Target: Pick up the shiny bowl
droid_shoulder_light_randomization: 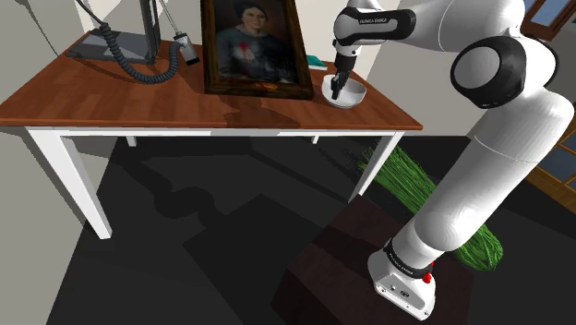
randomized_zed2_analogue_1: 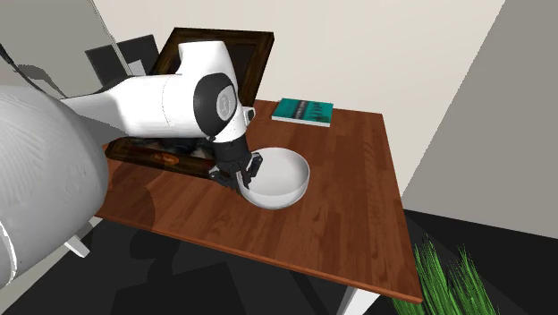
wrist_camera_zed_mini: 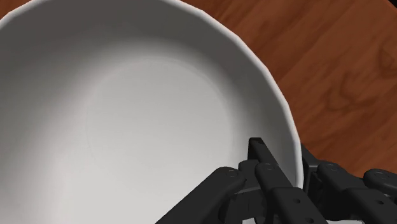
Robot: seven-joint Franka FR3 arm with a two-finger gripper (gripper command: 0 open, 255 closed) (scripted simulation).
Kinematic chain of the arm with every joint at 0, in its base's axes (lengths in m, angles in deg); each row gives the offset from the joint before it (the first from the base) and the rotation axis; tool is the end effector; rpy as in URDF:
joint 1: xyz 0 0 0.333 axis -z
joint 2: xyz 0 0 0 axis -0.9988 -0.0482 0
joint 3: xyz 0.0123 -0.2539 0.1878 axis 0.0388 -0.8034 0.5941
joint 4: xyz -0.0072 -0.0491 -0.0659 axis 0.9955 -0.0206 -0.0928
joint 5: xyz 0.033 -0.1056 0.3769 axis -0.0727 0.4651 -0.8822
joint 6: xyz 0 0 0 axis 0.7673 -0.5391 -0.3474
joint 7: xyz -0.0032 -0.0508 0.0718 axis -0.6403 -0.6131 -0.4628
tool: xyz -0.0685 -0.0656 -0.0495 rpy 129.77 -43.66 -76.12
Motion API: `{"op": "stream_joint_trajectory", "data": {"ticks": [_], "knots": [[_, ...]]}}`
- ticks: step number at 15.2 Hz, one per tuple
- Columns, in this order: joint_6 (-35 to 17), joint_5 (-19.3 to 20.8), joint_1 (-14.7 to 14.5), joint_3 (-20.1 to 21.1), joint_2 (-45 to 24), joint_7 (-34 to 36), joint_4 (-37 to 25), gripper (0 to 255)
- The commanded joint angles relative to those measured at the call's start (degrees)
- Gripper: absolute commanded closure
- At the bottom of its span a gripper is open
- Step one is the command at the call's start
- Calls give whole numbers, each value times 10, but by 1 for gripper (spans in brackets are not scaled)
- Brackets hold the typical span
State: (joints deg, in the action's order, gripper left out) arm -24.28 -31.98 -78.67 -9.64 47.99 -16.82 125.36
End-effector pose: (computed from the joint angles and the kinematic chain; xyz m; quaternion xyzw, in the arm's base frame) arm 0.5363 -0.2485 0.5134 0.9958 0.0775 -0.0270 0.0411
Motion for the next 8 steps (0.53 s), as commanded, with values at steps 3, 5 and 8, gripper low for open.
{"op": "stream_joint_trajectory", "data": {"ticks": [3,5,8], "knots": [[0,0,0,0,1,0,1,255],[15,0,0,0,2,-1,-13,255],[38,0,0,0,1,-3,-36,255]]}}
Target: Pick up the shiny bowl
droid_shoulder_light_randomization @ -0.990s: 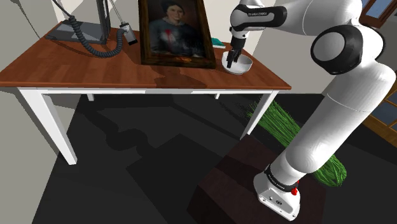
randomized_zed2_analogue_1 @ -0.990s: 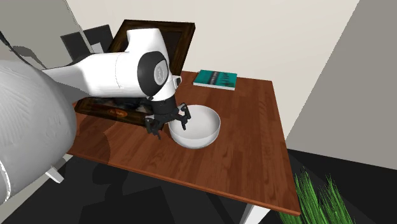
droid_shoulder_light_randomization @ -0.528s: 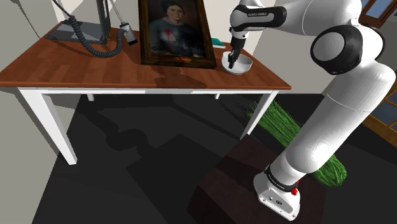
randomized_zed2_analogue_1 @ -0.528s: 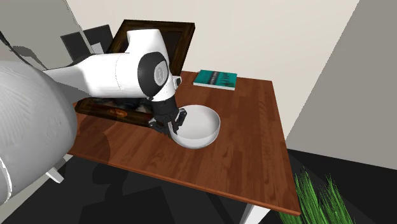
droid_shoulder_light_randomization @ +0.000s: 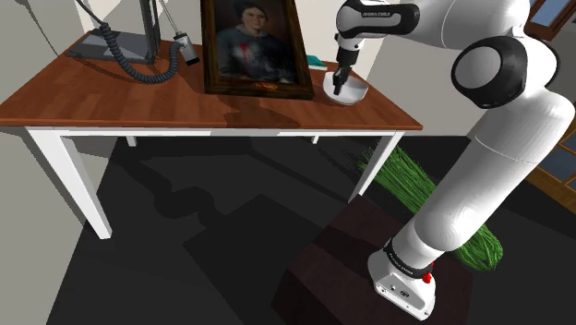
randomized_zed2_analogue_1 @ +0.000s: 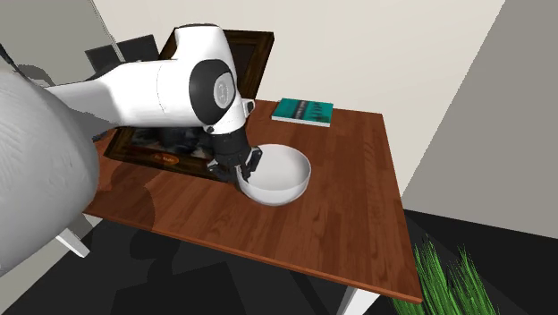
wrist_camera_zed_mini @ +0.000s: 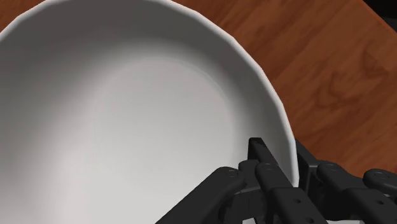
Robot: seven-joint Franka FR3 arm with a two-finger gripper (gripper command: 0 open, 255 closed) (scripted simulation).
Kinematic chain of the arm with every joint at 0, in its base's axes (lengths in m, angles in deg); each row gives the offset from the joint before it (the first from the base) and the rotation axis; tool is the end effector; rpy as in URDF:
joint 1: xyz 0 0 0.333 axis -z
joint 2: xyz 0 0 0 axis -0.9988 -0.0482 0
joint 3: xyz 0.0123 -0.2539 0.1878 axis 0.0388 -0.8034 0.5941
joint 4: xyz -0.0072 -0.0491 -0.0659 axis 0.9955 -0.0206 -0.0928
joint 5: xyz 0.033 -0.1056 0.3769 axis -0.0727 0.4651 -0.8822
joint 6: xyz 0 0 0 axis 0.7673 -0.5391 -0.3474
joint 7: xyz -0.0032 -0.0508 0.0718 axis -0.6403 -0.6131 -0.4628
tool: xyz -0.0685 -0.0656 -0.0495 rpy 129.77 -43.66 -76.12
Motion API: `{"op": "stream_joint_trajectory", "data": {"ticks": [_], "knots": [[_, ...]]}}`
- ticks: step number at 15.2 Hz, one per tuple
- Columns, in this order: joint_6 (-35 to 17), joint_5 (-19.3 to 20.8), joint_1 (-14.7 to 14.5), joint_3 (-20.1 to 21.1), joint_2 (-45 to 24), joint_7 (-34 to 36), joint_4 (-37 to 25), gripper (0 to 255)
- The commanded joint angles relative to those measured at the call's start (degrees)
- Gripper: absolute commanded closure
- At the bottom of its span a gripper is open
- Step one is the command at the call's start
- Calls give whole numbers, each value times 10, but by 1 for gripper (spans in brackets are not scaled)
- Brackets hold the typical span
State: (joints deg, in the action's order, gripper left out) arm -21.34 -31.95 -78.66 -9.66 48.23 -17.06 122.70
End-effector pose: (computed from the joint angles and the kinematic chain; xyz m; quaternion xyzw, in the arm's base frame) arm 0.5353 -0.2486 0.5336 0.9958 0.0776 -0.0275 0.0409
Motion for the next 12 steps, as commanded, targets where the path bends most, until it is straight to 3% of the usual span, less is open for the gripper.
{"op": "stream_joint_trajectory", "data": {"ticks": [1,12], "knots": [[16,-1,0,0,-1,-1,-18,255],[89,-4,2,-1,-10,-9,-100,255]]}}
